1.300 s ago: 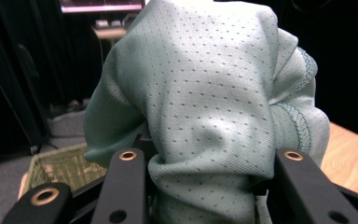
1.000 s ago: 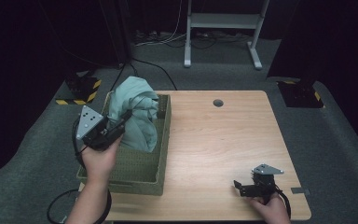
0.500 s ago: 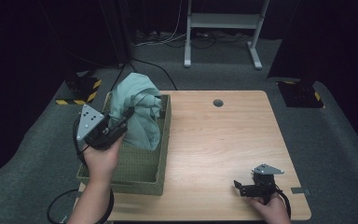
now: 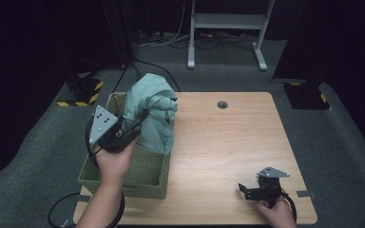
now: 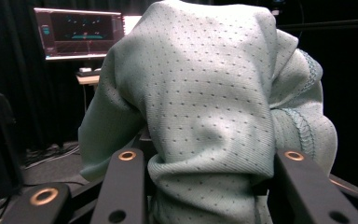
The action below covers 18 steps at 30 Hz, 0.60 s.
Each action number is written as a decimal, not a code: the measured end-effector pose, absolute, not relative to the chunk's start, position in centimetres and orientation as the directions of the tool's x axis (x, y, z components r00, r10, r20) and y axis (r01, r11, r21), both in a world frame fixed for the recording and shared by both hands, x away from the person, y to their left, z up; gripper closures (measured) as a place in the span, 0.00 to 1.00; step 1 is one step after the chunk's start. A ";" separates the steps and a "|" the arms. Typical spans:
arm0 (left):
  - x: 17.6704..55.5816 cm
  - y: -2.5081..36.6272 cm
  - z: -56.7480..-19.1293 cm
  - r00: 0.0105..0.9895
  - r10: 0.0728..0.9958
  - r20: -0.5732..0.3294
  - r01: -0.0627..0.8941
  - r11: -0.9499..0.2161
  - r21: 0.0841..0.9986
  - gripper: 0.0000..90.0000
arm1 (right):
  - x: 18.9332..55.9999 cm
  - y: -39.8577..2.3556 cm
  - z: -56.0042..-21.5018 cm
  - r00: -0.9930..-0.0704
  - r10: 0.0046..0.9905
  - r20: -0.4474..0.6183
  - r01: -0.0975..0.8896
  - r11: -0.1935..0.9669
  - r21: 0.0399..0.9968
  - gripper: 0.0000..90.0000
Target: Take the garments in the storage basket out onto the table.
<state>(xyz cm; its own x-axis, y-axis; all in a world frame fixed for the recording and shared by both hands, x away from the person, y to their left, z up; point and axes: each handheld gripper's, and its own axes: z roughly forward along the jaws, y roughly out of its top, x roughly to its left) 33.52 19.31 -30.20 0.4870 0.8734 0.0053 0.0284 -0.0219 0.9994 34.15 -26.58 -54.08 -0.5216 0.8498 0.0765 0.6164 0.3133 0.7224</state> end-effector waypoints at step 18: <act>33.9 15.6 -29.9 0.551 0.835 -0.007 0.018 -0.004 1.000 0.68 | 34.2 -26.6 -54.1 -0.521 0.850 0.081 0.617 0.310 0.723 0.00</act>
<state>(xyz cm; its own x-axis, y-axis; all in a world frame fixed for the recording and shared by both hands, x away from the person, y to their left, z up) 33.94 15.62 -29.86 0.5508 0.8346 -0.0066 0.0175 -0.0036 0.9998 34.15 -26.62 -54.08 -0.5212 0.8496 0.0806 0.6175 0.3102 0.7228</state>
